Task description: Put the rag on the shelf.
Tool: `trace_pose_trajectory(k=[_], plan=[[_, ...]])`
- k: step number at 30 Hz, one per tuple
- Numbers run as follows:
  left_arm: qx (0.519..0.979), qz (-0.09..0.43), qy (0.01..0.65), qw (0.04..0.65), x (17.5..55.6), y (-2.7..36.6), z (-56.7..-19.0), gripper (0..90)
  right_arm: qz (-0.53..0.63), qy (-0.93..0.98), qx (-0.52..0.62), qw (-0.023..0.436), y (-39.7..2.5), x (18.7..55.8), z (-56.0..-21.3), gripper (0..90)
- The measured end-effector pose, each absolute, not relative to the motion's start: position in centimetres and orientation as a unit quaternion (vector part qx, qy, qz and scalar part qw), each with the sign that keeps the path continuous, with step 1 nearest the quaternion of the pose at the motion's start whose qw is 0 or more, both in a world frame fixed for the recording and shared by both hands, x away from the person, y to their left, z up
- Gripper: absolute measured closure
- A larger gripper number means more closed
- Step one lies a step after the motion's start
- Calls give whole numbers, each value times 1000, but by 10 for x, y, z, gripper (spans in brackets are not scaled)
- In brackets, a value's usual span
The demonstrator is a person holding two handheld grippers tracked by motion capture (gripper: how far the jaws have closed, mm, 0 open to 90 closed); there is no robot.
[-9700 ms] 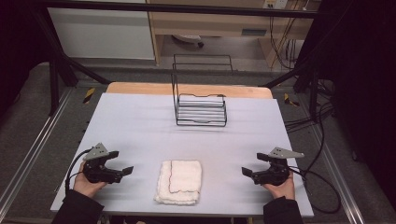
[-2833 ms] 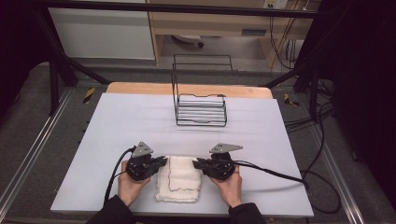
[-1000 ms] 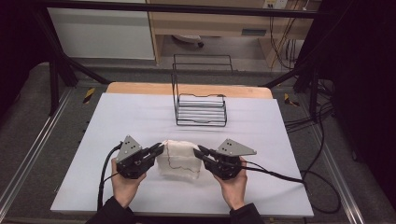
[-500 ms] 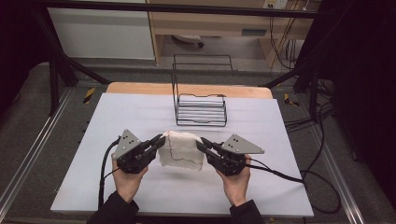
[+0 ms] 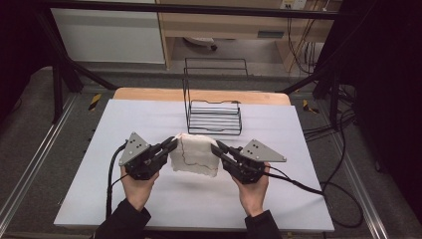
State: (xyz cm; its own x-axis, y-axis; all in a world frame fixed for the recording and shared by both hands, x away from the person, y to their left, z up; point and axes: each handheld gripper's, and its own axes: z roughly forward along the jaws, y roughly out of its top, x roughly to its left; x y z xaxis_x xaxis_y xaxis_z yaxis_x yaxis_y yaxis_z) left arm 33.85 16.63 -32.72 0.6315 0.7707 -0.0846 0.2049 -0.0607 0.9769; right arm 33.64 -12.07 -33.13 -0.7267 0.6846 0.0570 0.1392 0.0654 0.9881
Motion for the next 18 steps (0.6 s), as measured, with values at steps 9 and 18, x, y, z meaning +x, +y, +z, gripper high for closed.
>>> trace_pose_trajectory(k=[9,18], plan=[[678,247,348,598,342,161,-315,834,625,683,297,235,-125,339,-320,801],[669,257,341,608,346,159,-301,834,632,673,289,253,-127,342,-305,801]])
